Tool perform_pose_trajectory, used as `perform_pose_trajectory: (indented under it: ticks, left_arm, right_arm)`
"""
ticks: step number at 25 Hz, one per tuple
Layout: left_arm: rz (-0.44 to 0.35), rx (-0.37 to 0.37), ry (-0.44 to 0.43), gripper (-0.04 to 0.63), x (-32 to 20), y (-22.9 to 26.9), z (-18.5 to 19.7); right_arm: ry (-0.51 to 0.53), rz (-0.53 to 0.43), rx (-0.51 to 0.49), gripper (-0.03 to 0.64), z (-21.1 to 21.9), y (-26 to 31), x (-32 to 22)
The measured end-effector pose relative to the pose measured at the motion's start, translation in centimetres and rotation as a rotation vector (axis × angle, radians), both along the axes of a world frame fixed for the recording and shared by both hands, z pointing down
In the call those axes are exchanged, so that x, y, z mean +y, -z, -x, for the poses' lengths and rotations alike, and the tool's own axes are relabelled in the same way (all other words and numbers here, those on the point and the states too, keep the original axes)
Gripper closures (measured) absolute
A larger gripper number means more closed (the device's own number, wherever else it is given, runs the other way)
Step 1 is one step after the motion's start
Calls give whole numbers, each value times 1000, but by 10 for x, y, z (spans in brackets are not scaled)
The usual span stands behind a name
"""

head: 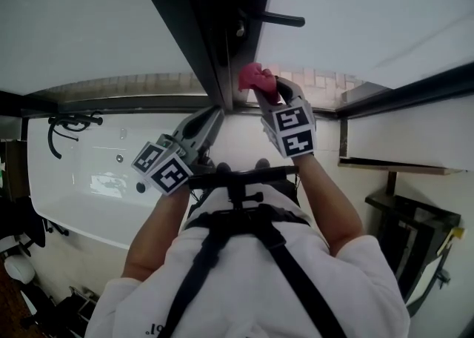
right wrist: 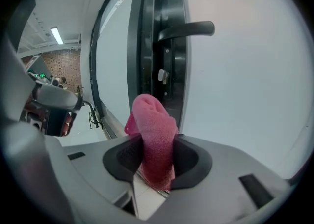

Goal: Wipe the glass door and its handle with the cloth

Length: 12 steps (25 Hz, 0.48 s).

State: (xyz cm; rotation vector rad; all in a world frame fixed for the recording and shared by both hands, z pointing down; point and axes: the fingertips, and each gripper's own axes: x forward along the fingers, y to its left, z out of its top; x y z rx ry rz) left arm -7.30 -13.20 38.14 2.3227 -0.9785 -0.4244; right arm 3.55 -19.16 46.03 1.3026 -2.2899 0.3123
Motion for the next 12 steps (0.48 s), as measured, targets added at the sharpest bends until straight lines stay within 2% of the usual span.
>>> perform_pose_trajectory:
  ticks: [6, 12]
  left_arm:
    - [18, 59, -11, 595, 5, -4, 1]
    - [21, 69, -18, 595, 13, -3, -3]
  right_arm:
    - [7, -17, -41, 474, 0, 15, 10]
    - [17, 9, -138, 474, -4, 29, 27]
